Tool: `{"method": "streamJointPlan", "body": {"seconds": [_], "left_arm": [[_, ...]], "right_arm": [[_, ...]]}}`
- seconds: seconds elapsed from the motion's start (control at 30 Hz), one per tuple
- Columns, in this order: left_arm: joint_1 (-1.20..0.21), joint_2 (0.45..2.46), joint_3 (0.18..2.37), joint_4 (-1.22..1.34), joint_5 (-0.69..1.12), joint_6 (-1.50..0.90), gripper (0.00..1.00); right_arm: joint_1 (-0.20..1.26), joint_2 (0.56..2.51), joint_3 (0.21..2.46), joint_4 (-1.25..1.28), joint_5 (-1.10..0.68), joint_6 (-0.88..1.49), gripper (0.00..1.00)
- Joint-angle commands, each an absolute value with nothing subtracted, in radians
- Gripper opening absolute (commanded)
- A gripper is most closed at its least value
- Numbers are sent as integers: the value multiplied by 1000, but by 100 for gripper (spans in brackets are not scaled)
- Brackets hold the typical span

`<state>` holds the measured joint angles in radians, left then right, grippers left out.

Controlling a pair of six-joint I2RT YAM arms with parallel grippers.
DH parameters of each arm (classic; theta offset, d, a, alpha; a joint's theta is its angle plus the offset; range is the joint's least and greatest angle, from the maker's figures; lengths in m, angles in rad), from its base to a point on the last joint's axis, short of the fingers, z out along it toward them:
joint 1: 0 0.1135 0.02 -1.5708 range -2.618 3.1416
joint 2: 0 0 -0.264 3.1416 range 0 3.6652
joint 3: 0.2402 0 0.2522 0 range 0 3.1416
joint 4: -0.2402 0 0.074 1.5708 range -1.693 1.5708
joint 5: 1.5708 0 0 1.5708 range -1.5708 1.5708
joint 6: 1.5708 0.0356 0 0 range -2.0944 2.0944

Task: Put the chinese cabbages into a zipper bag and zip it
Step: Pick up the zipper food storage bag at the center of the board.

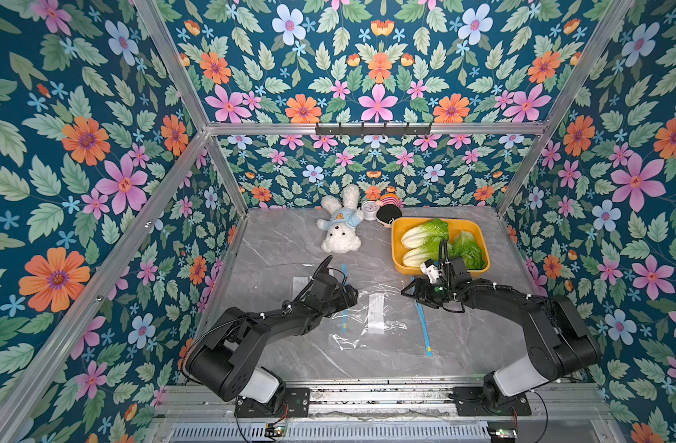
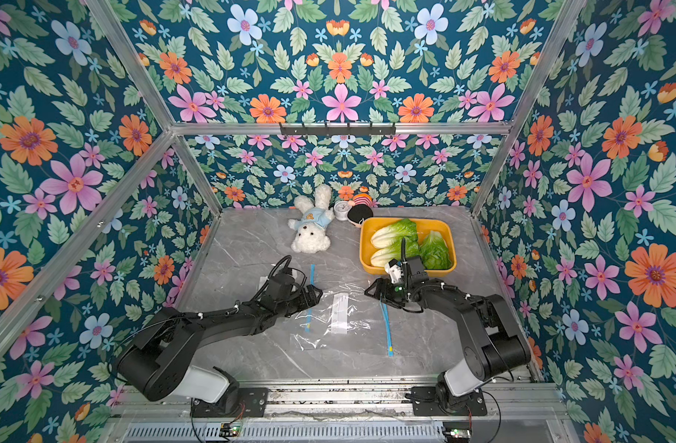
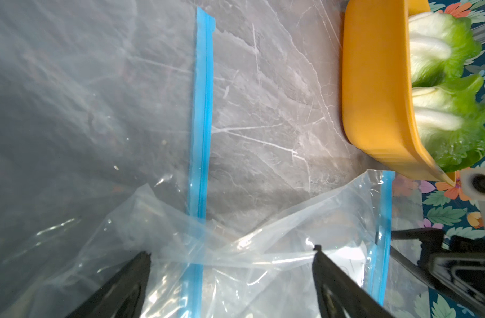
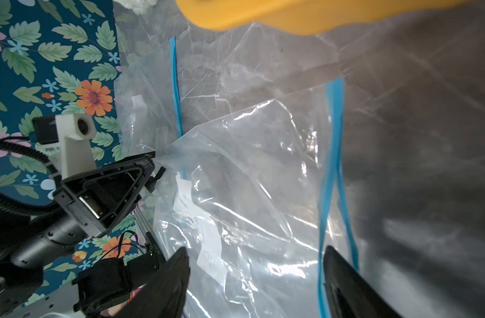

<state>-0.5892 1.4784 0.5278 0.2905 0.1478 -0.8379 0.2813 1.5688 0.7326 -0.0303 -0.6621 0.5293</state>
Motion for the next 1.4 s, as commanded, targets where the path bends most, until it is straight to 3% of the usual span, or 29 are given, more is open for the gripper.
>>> {"method": "streamJointPlan", "body": {"seconds": [0.0,0.1,0.23,0.4,0.57,0.87,1.07,1.37], "left_arm": [[-588,1488,528,213,149,-833,93],[-588,1492,529,205,146,-829,93],[-588,1493,531,202,144,-828,93],[-588,1491,549,182,134,-814,93],[-587,1480,584,151,123,-809,93],[-586,1336,715,16,51,-763,96],[-584,1271,902,-170,-90,-640,96],[-641,1136,1033,-261,-144,-429,79]], "right_arm": [[282,1597,748,-44,-632,483,72],[282,1625,758,-47,-615,470,66],[282,1628,755,-41,-625,467,50],[282,1569,733,-43,-630,503,19],[281,1487,709,-51,-636,572,0],[281,1213,699,-123,-622,775,0],[338,1083,731,-62,-567,1010,0],[508,1155,807,158,-338,1301,0]]}}
